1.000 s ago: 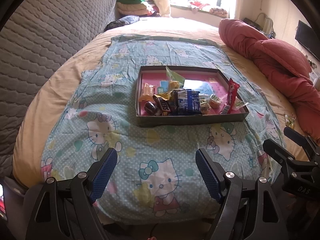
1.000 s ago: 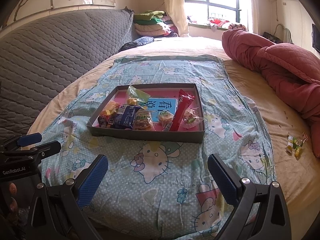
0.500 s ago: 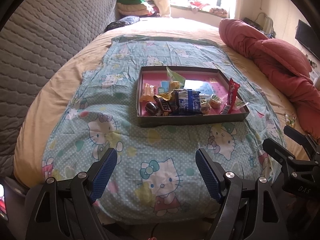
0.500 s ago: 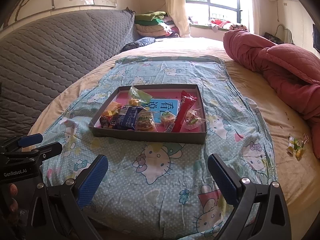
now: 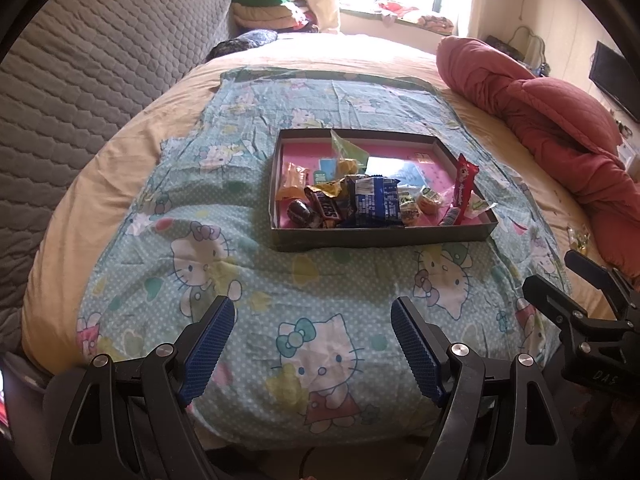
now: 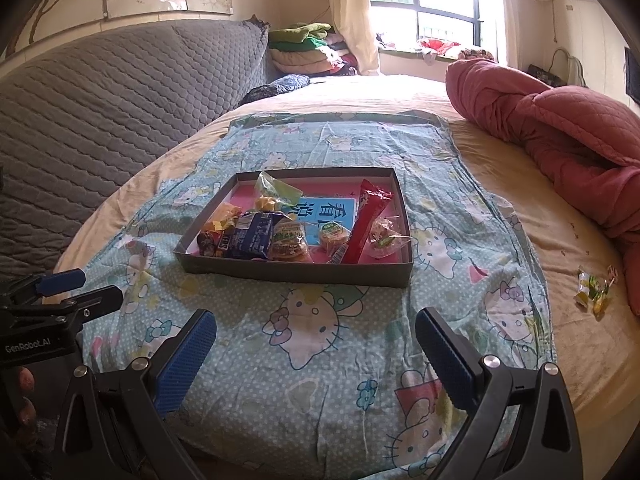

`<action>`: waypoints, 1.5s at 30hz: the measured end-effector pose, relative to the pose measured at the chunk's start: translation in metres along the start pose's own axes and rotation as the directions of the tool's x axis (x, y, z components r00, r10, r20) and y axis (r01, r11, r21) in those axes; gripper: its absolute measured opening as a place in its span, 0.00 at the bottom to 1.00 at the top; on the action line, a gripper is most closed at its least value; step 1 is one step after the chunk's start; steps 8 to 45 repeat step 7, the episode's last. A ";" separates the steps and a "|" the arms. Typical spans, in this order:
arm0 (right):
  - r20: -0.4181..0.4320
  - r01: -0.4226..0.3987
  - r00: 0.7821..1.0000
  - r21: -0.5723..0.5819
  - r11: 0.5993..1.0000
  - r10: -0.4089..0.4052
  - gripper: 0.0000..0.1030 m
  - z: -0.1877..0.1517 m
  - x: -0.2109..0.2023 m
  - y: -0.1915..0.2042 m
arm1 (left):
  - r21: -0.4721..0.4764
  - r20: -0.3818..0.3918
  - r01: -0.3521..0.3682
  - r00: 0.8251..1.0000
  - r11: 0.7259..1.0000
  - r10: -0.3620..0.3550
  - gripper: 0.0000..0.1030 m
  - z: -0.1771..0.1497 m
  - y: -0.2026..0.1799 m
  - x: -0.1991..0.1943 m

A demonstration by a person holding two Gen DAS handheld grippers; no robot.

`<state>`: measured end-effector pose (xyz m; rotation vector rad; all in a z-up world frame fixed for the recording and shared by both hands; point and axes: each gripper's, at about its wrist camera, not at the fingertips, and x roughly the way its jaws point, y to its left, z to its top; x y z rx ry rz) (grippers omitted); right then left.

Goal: Organize snacks

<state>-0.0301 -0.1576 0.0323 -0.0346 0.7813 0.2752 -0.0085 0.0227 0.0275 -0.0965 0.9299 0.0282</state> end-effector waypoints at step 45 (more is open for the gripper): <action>0.009 0.008 1.000 -0.066 0.998 -0.007 0.98 -0.007 0.015 0.004 | -0.033 0.000 0.026 1.000 0.999 -0.026 0.79 0.004 0.011 0.019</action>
